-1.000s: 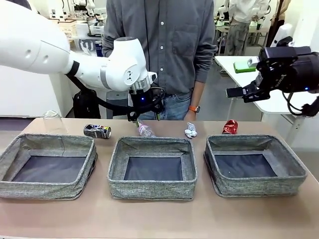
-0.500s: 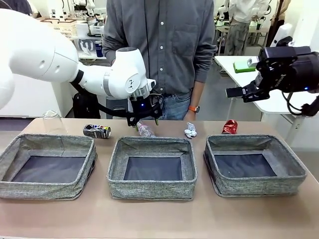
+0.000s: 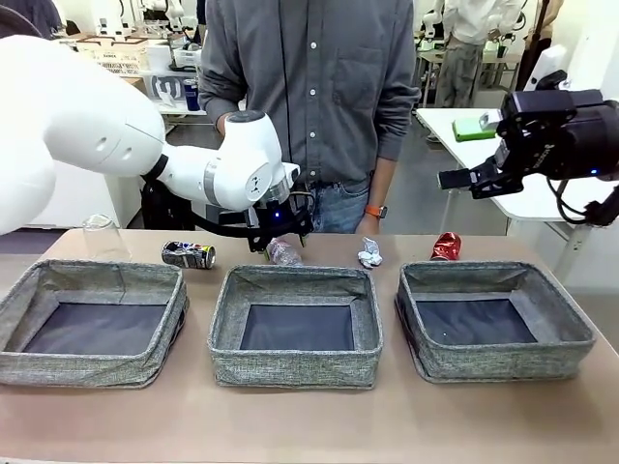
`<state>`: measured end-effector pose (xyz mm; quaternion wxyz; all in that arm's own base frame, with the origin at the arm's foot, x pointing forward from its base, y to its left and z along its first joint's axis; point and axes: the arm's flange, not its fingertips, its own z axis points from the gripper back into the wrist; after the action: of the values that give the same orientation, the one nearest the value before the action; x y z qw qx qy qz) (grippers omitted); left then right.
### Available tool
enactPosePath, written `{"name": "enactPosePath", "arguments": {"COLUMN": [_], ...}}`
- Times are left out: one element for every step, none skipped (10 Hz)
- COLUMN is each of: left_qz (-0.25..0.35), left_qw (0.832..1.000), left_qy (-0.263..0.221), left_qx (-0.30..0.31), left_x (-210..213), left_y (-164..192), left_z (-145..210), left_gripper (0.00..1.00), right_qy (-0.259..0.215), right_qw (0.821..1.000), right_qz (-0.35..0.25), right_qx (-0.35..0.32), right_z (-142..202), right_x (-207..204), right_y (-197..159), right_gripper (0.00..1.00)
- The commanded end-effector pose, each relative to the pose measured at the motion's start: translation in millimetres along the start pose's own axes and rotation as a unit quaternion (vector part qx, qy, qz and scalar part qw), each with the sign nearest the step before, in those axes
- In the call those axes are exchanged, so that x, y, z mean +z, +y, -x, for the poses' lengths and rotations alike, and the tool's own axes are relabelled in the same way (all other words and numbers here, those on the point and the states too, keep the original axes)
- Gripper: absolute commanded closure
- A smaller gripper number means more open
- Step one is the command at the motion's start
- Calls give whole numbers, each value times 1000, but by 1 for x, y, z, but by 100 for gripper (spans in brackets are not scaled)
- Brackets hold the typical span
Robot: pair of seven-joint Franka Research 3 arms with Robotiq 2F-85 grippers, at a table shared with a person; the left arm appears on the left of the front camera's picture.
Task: Sort the waste into the appropriate baskets.
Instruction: Pick up the waste item pointed out by the person.
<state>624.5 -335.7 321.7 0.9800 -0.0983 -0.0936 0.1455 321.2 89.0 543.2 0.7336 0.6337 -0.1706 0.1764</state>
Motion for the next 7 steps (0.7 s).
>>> {"name": "enactPosePath", "arguments": {"left_qz": [-20, -23, -25, -27, -30, -44, -49], "left_qw": [999, 999, 999, 999, 999, 998, 998], "left_qy": [-22, -22, -23, -24, -28, -34, -36], "left_qx": [16, 16, 16, 14, 16, 15, 14], "left_x": [-2, -3, -4, -4, -3, -4, -4], "left_y": [3, 3, 3, 3, 4, 4, 5], "left_z": [5, 5, 5, 6, 5, 5, 5], "left_gripper": [0, 0, 0, 0, 0, 0, 60], "right_qy": [-7, -7, -7, -7, -7, -7, -7], "right_qw": [1000, 1000, 1000, 1000, 1000, 1000, 1000], "right_qz": [-11, -11, -11, -11, -11, -11, -11], "right_qx": [14, 14, 14, 14, 14, 14, 14], "right_z": [-1, -1, -1, -1, -1, -1, -1], "right_x": [-2, -2, -2, -2, -2, -2, -2], "right_y": [-1, -1, -1, -1, -1, -1, -1], "right_gripper": [0, 0, 0, 0, 0, 0, 0]}}
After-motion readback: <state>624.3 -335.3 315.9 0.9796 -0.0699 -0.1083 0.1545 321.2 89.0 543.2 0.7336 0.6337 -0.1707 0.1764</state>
